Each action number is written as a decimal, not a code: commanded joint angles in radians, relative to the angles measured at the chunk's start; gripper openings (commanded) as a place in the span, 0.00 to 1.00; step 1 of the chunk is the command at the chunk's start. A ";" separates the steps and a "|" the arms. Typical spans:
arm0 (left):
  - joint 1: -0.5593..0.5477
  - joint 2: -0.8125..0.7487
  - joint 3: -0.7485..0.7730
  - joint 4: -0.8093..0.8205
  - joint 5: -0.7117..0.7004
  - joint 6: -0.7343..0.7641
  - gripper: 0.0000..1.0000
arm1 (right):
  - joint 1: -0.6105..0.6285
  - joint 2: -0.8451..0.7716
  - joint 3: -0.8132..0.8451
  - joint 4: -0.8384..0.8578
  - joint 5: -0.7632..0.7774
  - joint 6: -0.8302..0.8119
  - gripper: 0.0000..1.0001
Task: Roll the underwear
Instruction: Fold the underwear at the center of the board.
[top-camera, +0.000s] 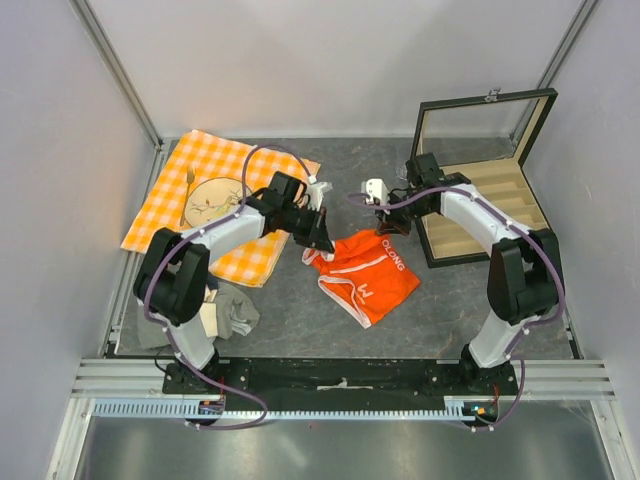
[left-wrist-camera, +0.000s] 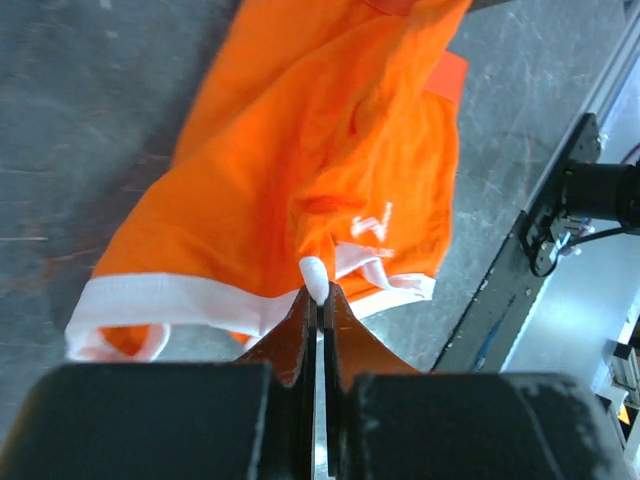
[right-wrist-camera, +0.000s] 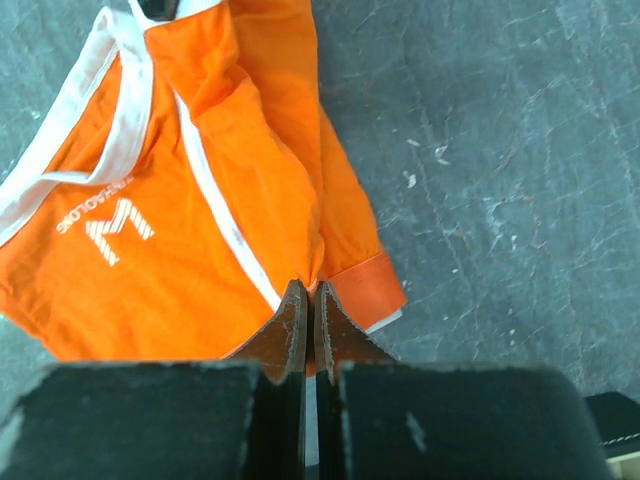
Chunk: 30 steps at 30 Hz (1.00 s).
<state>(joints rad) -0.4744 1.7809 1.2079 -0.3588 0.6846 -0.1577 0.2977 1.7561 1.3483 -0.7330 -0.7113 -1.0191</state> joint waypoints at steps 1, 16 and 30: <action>-0.052 -0.098 -0.047 0.116 0.000 -0.111 0.02 | -0.020 -0.101 -0.083 0.018 -0.054 -0.076 0.00; -0.227 -0.178 -0.186 0.231 -0.094 -0.247 0.02 | -0.077 -0.242 -0.285 0.014 -0.066 -0.139 0.00; -0.345 -0.195 -0.242 0.305 -0.175 -0.335 0.02 | -0.127 -0.305 -0.393 -0.043 -0.112 -0.233 0.00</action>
<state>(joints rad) -0.7914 1.6409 0.9646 -0.1123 0.5488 -0.4370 0.1856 1.4921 0.9775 -0.7448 -0.7483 -1.1839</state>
